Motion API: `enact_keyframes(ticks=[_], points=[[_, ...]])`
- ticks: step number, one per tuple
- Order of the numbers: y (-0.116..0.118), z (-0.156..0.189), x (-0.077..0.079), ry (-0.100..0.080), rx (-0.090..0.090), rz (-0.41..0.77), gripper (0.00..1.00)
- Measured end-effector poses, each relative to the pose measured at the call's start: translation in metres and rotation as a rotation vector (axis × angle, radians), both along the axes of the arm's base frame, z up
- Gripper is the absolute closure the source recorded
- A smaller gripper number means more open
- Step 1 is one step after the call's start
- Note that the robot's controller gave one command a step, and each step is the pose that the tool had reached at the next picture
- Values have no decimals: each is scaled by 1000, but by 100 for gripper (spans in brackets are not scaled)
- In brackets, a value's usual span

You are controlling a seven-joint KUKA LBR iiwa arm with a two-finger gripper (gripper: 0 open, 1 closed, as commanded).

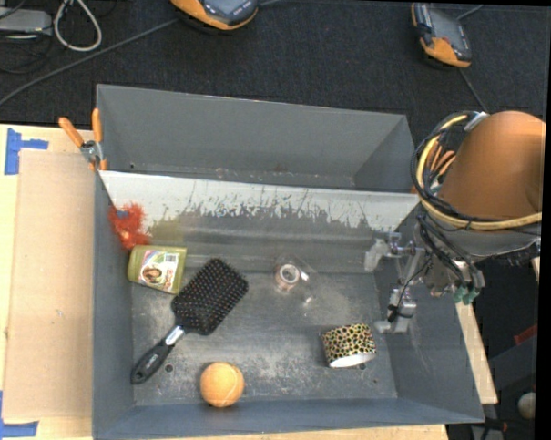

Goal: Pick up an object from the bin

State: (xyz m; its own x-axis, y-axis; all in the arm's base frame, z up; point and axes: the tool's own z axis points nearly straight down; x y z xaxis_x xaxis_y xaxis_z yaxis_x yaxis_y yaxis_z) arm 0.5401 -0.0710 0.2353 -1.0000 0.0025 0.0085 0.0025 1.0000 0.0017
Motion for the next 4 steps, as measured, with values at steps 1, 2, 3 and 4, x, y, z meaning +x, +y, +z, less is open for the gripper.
enact_keyframes(ticks=[1,2,3,4], points=[[0,4,1,-8,-1,2,0],[21,-51,-34,-8,-1,91,0],[53,-89,-35,-14,-2,323,0],[26,-156,-46,-8,0,301,0]])
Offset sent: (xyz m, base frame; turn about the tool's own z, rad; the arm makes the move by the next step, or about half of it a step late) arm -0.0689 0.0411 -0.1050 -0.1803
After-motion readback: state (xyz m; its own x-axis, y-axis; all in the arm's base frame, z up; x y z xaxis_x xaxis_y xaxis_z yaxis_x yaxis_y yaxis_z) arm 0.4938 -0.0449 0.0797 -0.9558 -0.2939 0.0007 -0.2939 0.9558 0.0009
